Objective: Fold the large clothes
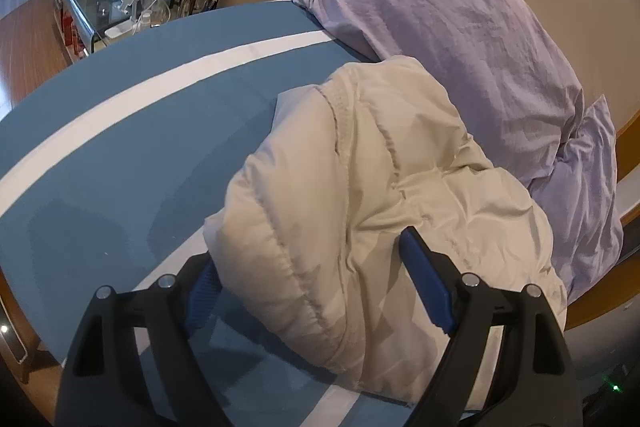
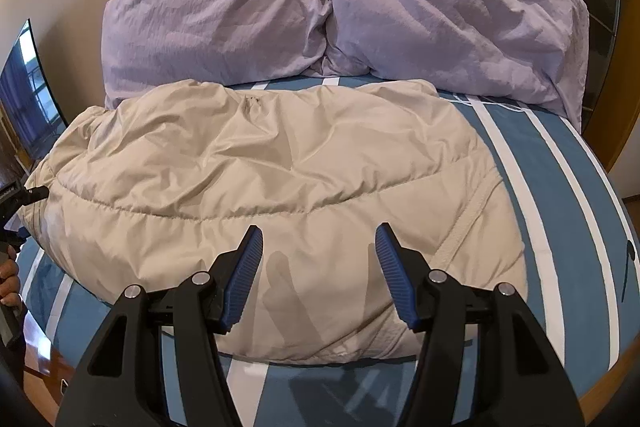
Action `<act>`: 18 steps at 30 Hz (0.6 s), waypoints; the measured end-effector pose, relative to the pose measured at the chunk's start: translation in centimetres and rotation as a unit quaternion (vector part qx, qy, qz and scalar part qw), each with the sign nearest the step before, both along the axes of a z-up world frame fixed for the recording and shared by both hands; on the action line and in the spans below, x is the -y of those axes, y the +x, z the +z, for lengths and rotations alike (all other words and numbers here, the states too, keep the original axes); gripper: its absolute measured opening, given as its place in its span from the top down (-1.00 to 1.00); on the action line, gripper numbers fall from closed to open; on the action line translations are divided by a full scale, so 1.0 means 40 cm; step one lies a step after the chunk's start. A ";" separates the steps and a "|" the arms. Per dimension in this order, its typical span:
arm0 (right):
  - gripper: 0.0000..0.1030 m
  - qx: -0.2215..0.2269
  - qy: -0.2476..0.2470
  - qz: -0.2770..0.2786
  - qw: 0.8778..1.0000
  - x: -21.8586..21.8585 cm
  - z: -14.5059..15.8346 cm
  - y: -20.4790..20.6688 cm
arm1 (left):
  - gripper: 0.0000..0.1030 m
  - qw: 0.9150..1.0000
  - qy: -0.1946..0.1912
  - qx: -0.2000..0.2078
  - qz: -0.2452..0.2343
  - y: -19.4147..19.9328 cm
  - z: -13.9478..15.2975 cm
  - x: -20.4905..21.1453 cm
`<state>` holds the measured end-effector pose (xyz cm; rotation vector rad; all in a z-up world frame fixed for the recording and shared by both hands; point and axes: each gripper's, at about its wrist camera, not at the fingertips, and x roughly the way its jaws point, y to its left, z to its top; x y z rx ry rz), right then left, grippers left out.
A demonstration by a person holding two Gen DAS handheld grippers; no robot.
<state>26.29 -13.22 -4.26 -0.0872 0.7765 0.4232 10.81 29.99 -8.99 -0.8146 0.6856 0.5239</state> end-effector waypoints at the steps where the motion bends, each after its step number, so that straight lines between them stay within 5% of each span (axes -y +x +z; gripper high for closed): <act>1: -0.17 0.000 0.000 0.001 1.000 0.000 -0.001 -0.001 | -0.62 1.000 -0.003 0.003 0.001 0.000 -0.002 -0.001; 11: -0.18 0.009 -0.001 0.016 1.000 -0.040 -0.010 -0.018 | -0.60 1.000 -0.018 0.013 0.011 0.014 -0.015 0.001; 15: -0.34 0.004 -0.010 0.020 1.000 -0.064 -0.036 -0.019 | -0.59 0.999 -0.024 0.017 0.016 0.021 -0.022 0.002; 18: -0.40 0.003 -0.048 0.023 0.999 -0.096 -0.083 -0.015 | -0.37 0.999 -0.025 0.028 0.018 0.025 -0.021 0.003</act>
